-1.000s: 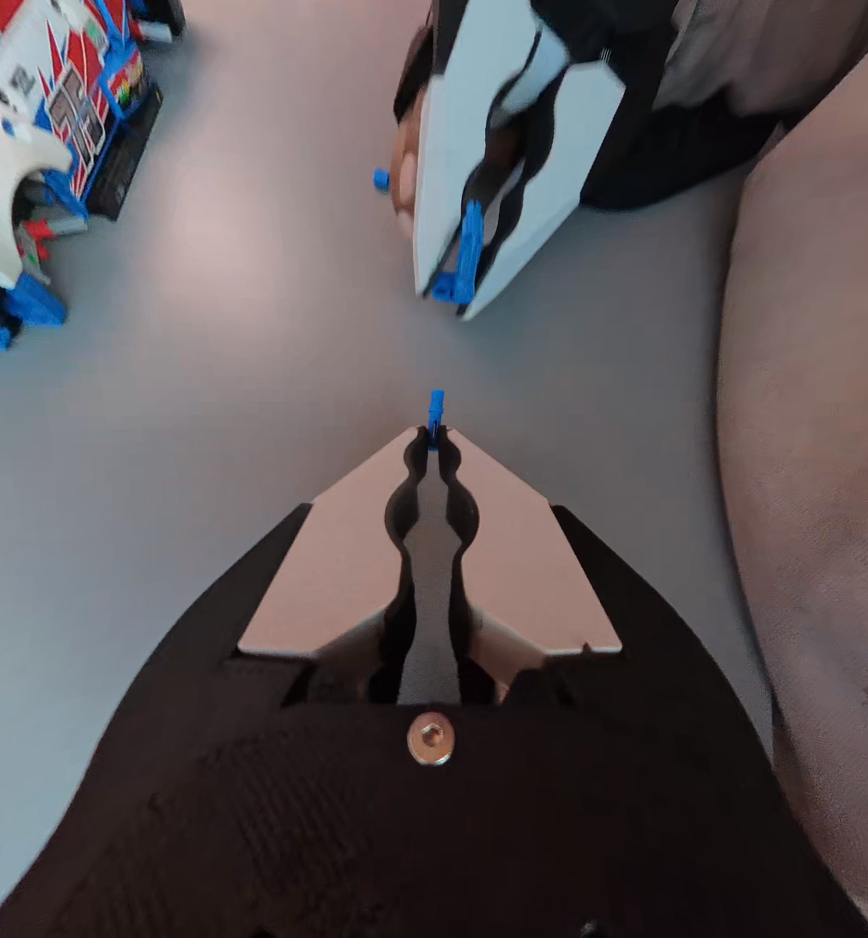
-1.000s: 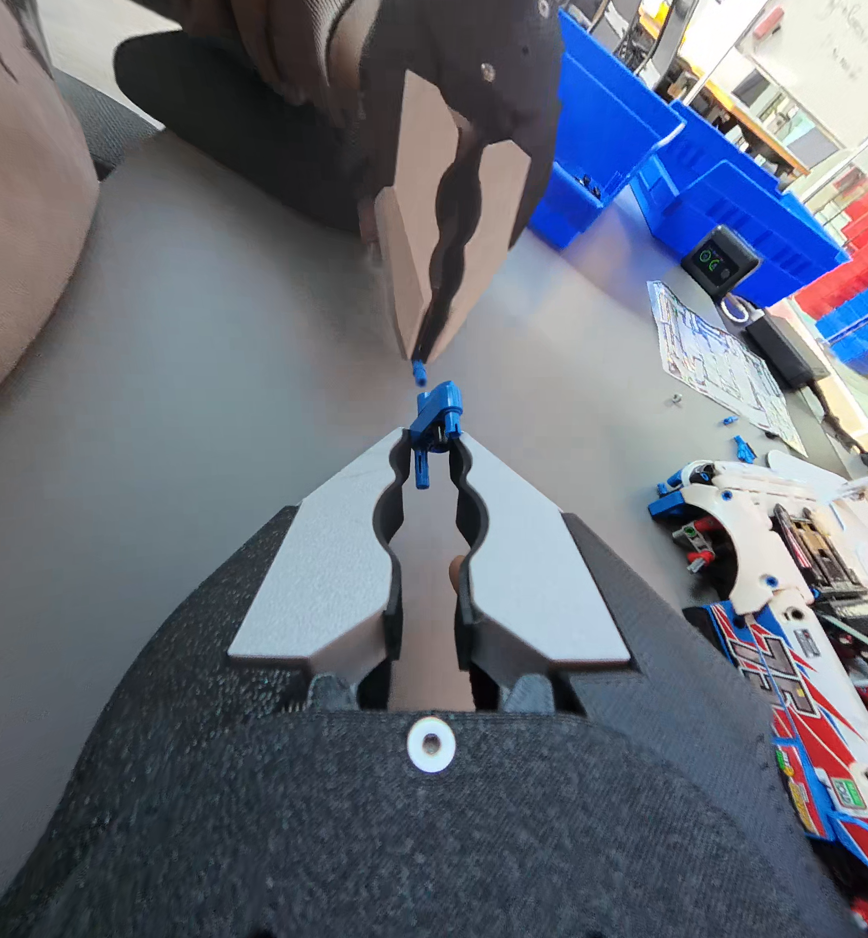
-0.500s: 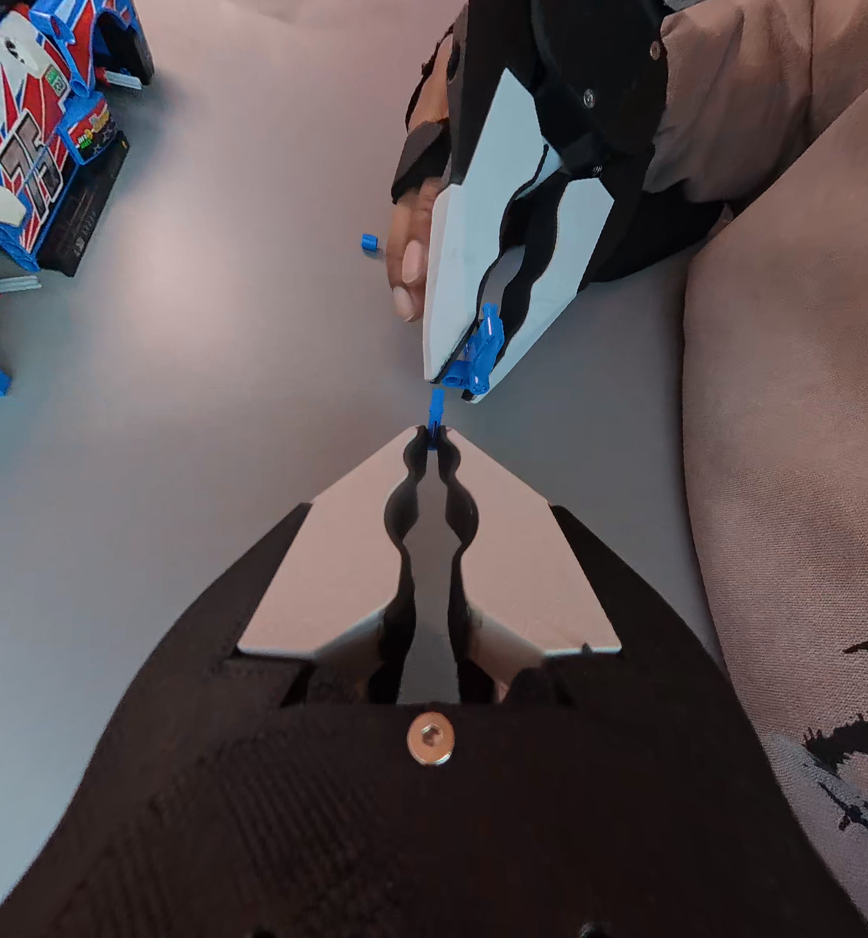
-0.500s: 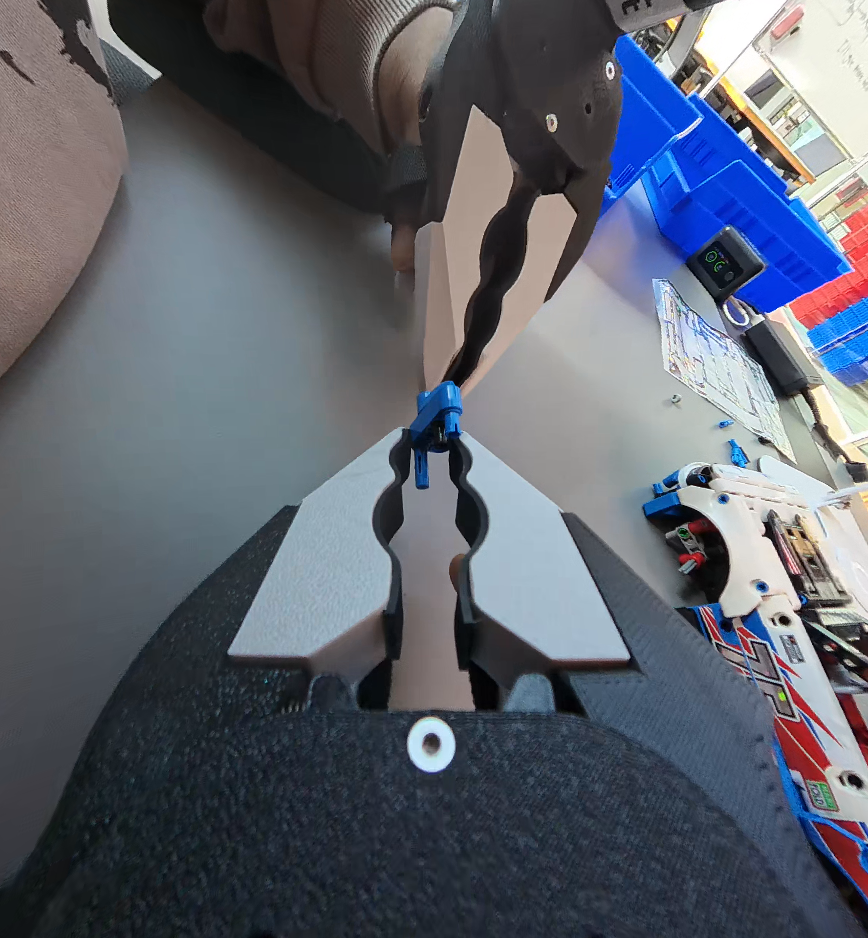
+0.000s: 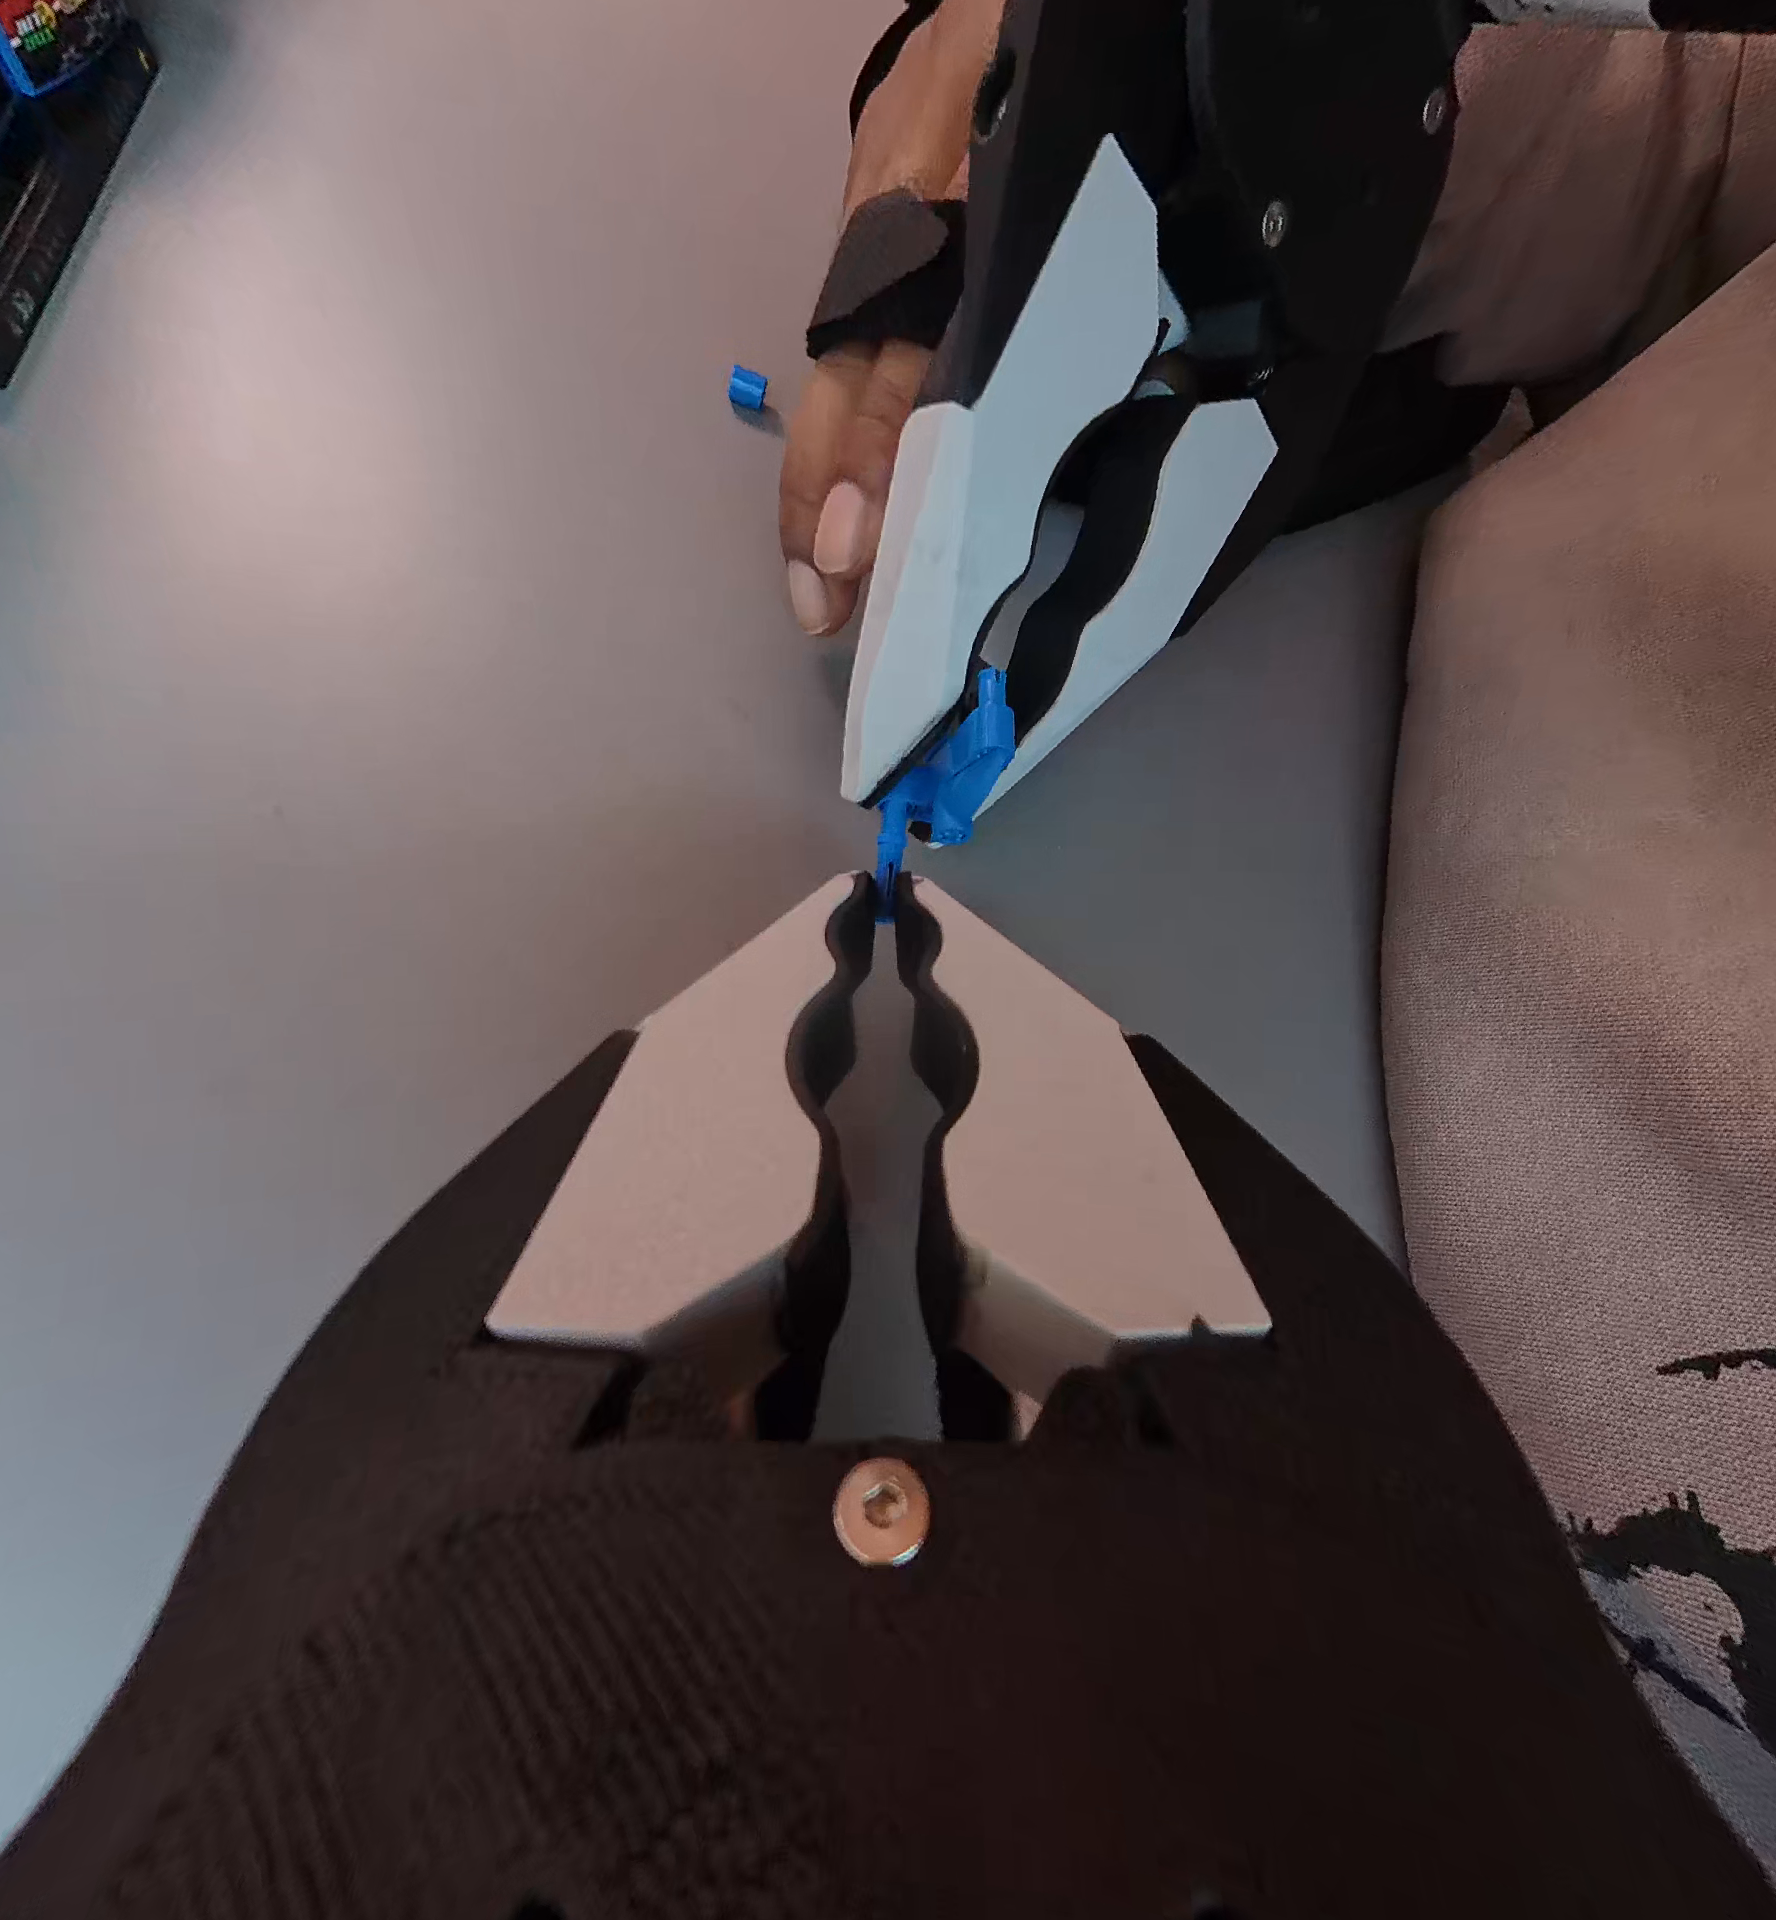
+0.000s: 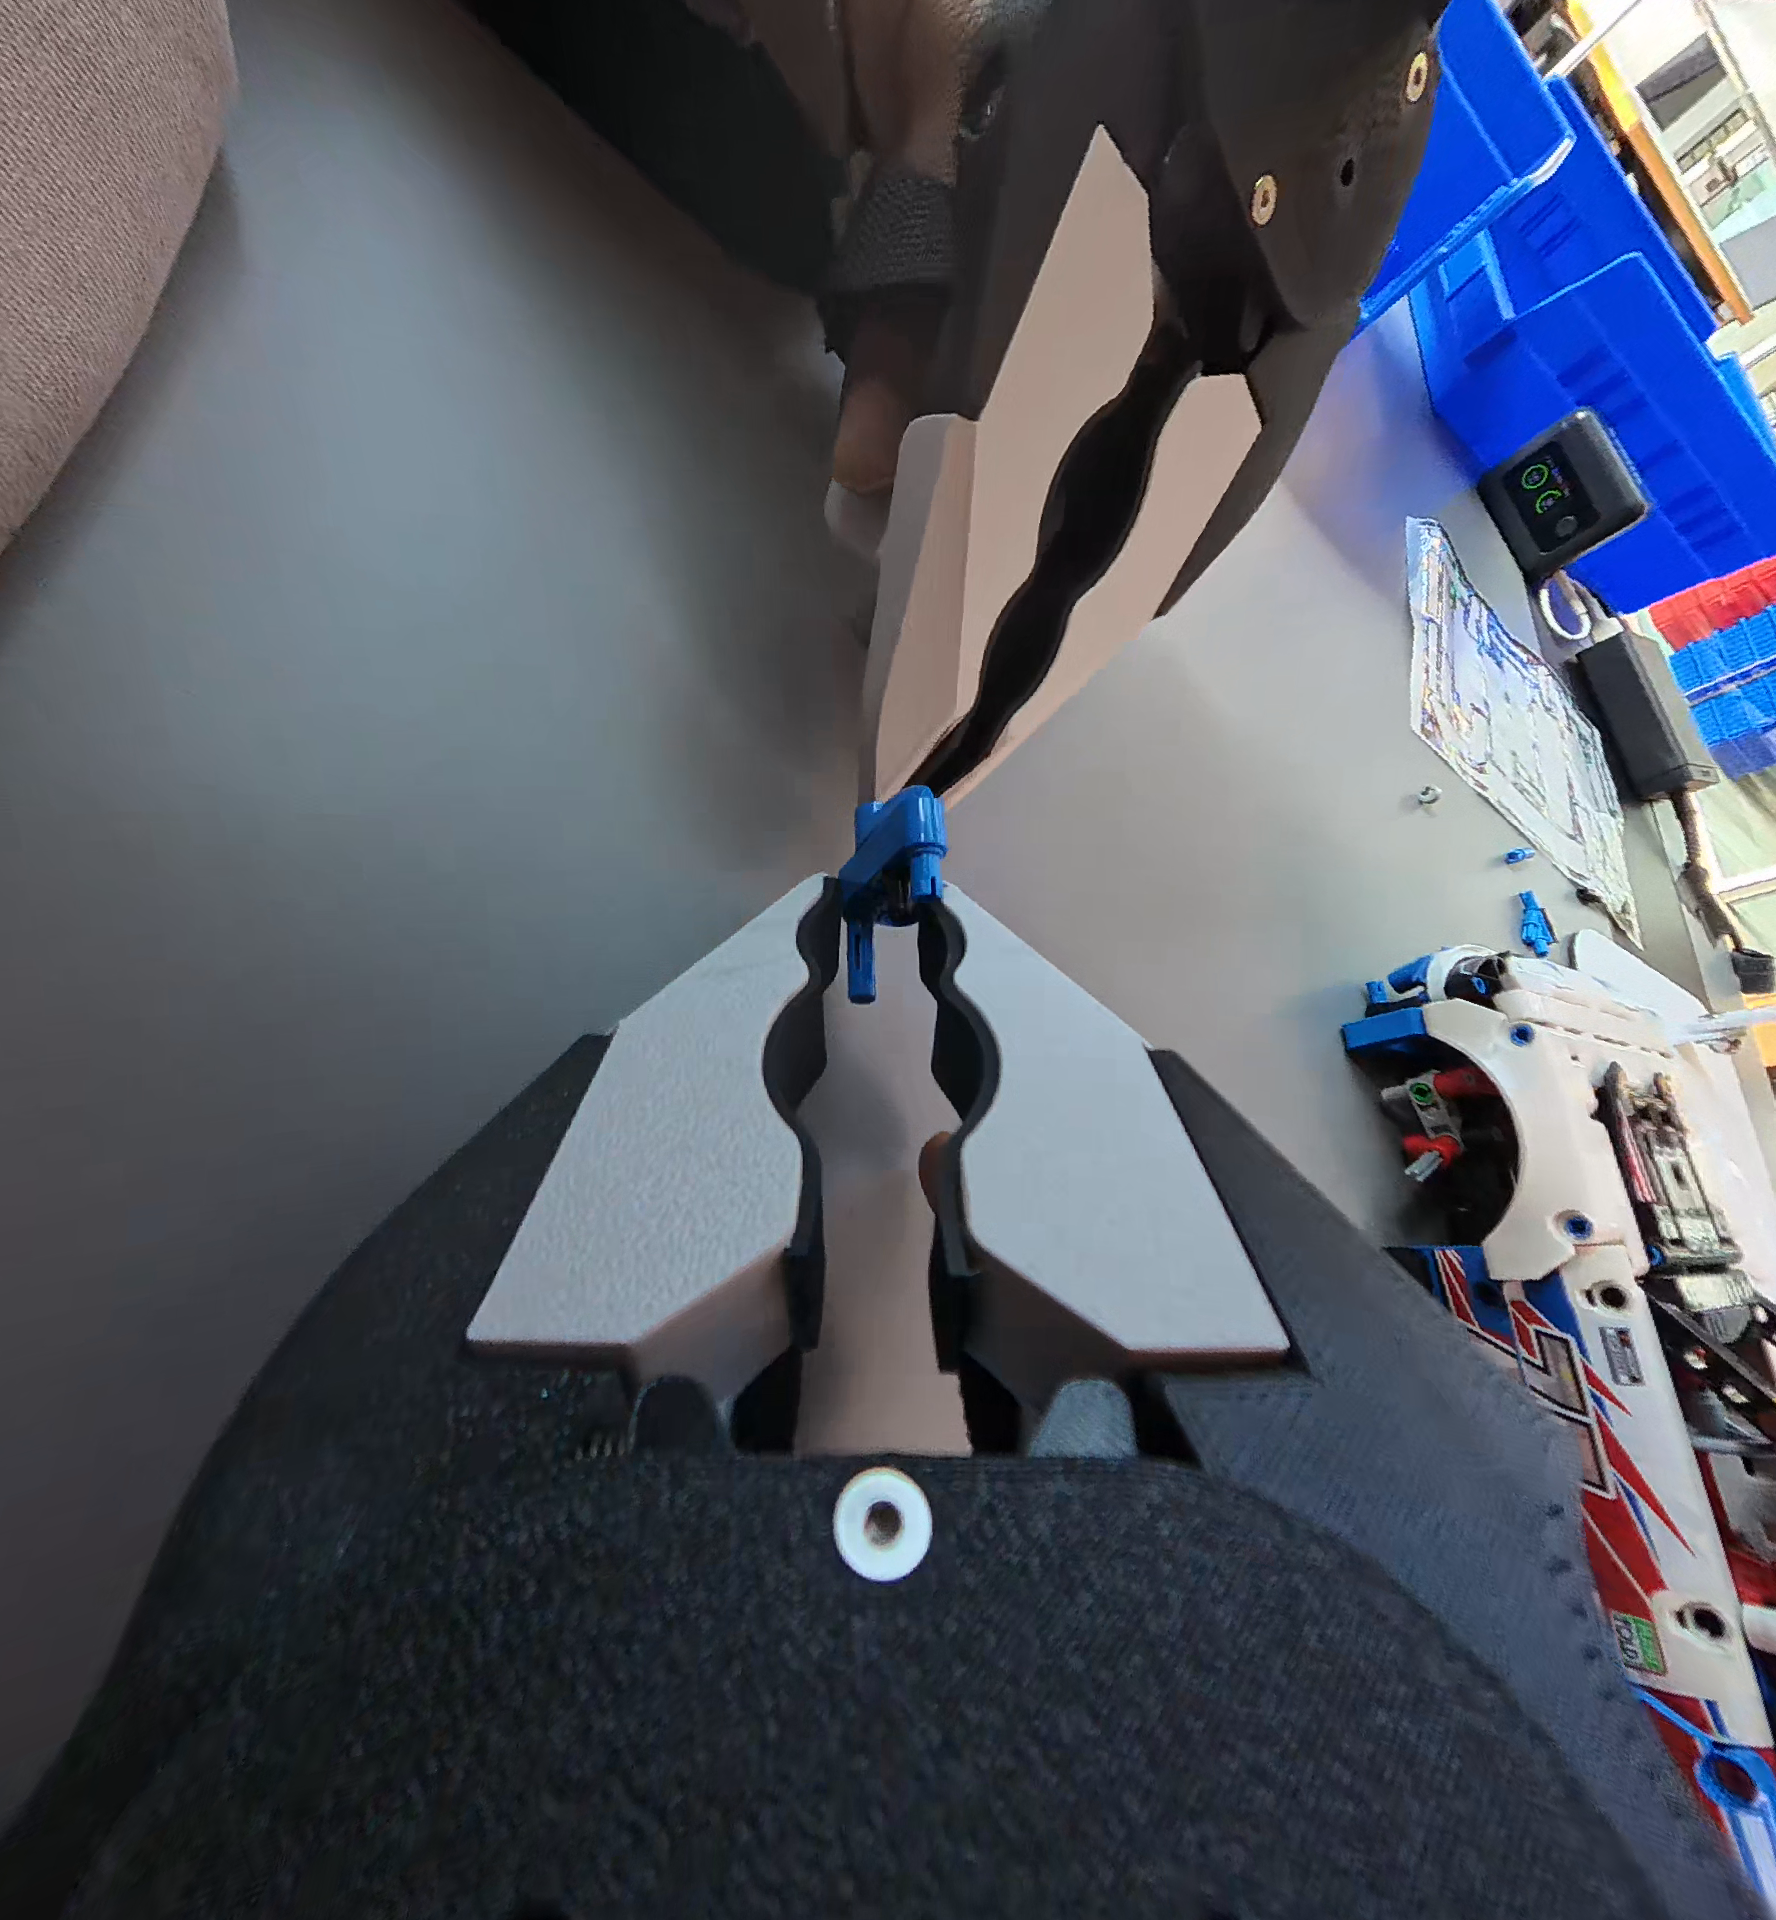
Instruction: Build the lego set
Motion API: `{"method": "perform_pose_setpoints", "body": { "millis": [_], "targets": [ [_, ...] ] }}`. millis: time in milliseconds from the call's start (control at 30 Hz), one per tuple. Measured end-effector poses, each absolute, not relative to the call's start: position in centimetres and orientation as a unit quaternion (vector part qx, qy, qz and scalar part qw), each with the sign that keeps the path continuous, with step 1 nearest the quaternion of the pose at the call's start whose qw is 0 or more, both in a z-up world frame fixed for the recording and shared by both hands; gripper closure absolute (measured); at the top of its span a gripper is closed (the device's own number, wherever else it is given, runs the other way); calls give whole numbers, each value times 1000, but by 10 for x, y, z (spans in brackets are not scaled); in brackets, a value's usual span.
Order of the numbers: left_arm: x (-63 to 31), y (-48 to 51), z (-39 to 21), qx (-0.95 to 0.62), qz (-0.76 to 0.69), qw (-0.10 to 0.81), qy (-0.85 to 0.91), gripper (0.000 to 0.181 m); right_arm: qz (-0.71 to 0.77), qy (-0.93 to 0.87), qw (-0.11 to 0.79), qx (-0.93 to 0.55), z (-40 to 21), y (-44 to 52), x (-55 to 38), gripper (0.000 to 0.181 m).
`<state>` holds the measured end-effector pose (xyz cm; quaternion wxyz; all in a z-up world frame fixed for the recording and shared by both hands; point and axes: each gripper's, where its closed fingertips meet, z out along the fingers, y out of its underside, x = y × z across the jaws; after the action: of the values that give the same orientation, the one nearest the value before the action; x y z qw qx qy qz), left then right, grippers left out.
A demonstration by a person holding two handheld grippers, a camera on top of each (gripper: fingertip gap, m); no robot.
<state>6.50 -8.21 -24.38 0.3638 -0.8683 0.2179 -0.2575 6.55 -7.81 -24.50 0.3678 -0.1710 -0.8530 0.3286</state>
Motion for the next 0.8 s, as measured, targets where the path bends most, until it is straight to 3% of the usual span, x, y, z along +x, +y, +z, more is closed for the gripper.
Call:
{"method": "perform_pose_setpoints", "body": {
  "millis": [800],
  "targets": [
    [64,-80,-248,-882,-239,351,203,180,244,-882,363,-176,-253,-75,62,170]
  ]
}}
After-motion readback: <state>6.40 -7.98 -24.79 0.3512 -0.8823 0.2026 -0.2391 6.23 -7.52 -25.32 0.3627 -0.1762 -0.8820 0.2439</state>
